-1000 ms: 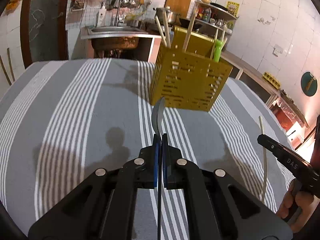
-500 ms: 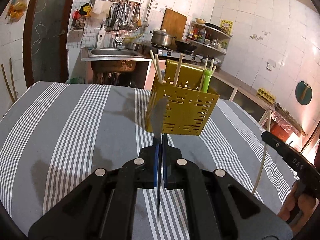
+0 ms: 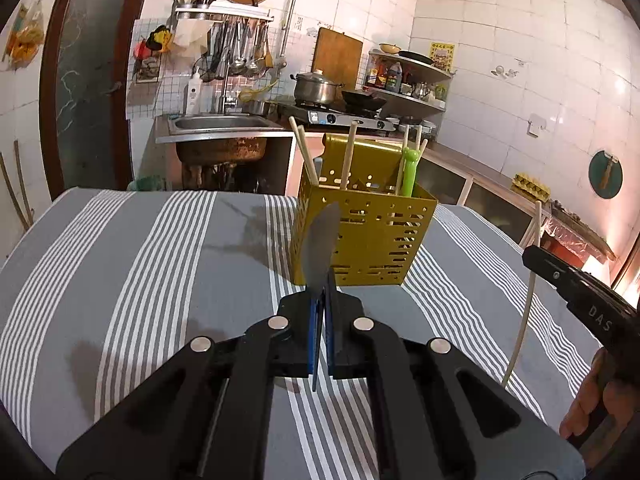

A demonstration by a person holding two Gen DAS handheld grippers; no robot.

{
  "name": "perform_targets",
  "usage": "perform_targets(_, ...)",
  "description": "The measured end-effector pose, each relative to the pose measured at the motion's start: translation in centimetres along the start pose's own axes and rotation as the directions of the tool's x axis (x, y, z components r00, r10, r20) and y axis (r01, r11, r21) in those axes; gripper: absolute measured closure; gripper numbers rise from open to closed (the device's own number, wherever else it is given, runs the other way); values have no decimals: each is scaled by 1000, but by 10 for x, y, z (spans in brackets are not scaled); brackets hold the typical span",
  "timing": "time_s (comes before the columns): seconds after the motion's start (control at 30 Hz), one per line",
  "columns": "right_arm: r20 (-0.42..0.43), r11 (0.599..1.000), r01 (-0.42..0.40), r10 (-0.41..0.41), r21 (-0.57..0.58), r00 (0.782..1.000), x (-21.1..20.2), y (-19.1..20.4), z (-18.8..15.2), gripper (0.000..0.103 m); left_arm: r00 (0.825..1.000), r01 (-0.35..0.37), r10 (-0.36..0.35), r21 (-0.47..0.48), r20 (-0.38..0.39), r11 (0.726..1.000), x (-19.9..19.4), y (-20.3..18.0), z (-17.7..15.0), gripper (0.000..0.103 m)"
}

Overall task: Organize utensils
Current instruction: 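Lift the spoon with the left tool while the right tool carries its chopstick toward the holder, then lower the spoon into the holder and open the left tool while the right tool releases its chopstick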

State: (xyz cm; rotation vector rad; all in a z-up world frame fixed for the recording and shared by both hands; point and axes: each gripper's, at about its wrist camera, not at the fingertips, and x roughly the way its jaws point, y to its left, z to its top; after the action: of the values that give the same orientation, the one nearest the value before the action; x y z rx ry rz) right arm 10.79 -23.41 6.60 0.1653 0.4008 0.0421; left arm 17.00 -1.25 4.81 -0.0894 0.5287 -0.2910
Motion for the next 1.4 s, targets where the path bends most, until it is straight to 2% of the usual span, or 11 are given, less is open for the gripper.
perform_targets(0.23,11,1000,2,-2,1,1000,4,-6,4,97,1000,-13,12,42,29,999,-4,-10,11,101)
perform_targets(0.53,56,1000,29,-28,-6,998,3,-9,22,97,993,-74,63,109,101,991,-11,-31,36,101)
perform_targets(0.7,101,999,32,-30,-16,994,0,-10,50,97,984,-77,57,117,168,990,-17,-41,68,101)
perform_targets(0.83,146,1000,14,-13,-12,989,3,-11,81,97,969,-50,23,102,247,993,-21,-49,107,101)
perform_targets(0.9,176,1000,9,-6,-16,984,6,-9,97,97,956,-44,15,93,294,995,-20,-52,127,101)
perform_targets(0.97,228,999,12,-4,-32,974,12,-6,118,97,942,-55,19,97,334,994,-14,-56,147,101)
perform_targets(1.1,292,999,5,6,-38,956,28,-1,145,97,929,-64,25,95,370,993,6,-58,166,101)
perform_targets(1.27,352,1000,-3,14,-31,936,63,5,164,97,929,-63,29,81,370,995,49,-54,170,101)
perform_targets(1.4,358,1000,-24,27,-13,933,96,5,161,97,939,-46,17,78,344,996,75,-52,160,101)
